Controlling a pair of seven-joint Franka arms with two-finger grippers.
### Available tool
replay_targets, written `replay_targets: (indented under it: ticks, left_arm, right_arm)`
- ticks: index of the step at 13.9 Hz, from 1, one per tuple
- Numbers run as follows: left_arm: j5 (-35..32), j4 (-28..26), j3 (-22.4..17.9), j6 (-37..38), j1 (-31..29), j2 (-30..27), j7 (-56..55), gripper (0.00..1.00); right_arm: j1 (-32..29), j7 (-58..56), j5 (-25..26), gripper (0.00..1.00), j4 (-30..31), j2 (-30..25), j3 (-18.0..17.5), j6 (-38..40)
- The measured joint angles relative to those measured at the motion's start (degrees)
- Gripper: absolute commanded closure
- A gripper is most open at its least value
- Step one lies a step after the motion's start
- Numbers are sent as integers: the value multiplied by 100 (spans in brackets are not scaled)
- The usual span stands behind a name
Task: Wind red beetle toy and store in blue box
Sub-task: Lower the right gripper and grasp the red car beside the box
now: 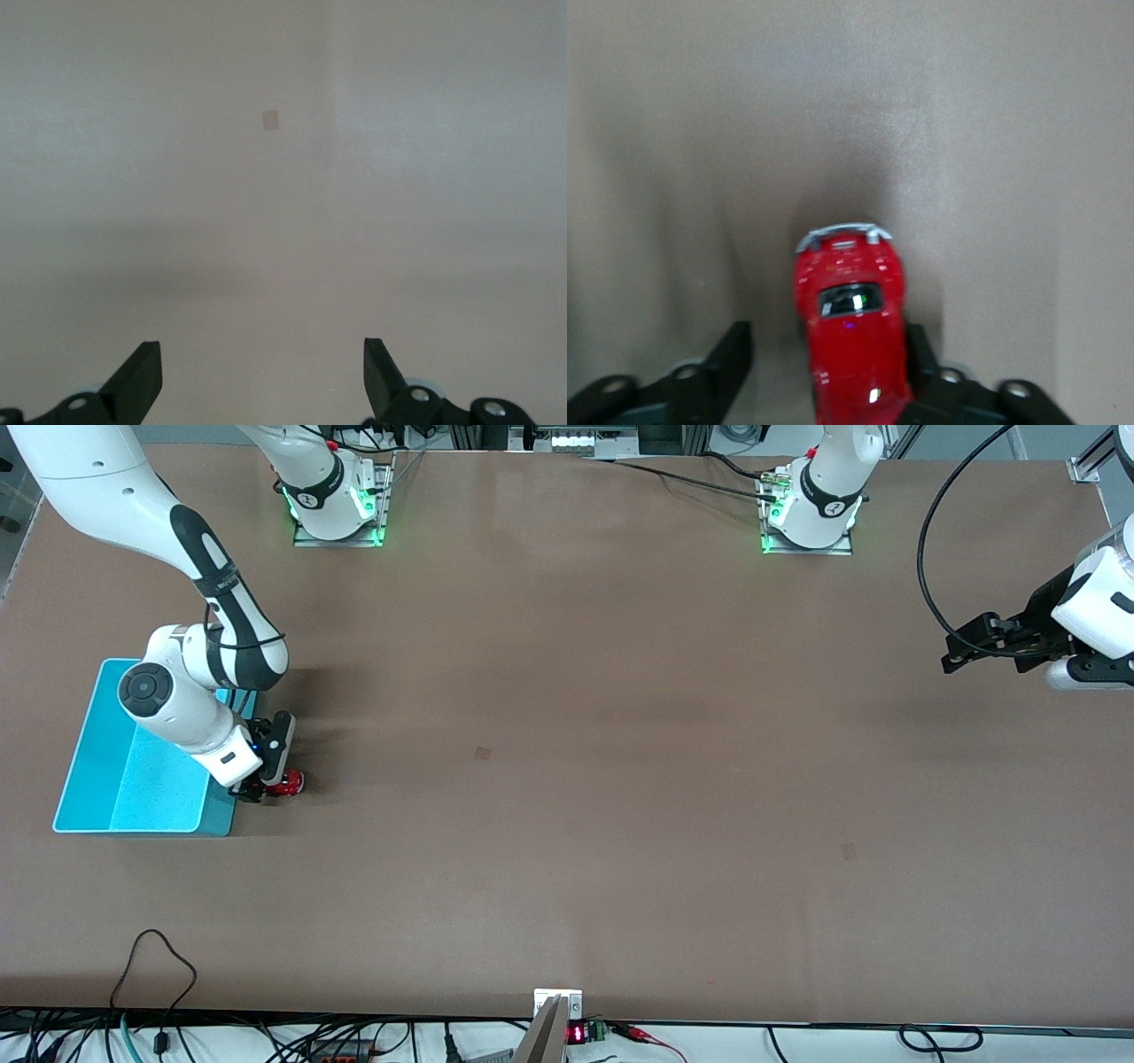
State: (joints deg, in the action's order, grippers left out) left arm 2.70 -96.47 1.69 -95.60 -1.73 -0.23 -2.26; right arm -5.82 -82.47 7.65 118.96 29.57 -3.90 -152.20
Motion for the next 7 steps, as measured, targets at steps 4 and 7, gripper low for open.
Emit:
replay_targets:
  ticks: [4, 7]
  left_arm:
    - [0, 0, 0, 25, -1, 0, 0, 0]
    - [0, -2, 0, 41, -32, 0, 0, 0]
  right_arm:
    - [0, 225, -169, 100, -141, -10, -22, 14]
    - [162, 1490, -494, 100, -448, -244, -104, 722]
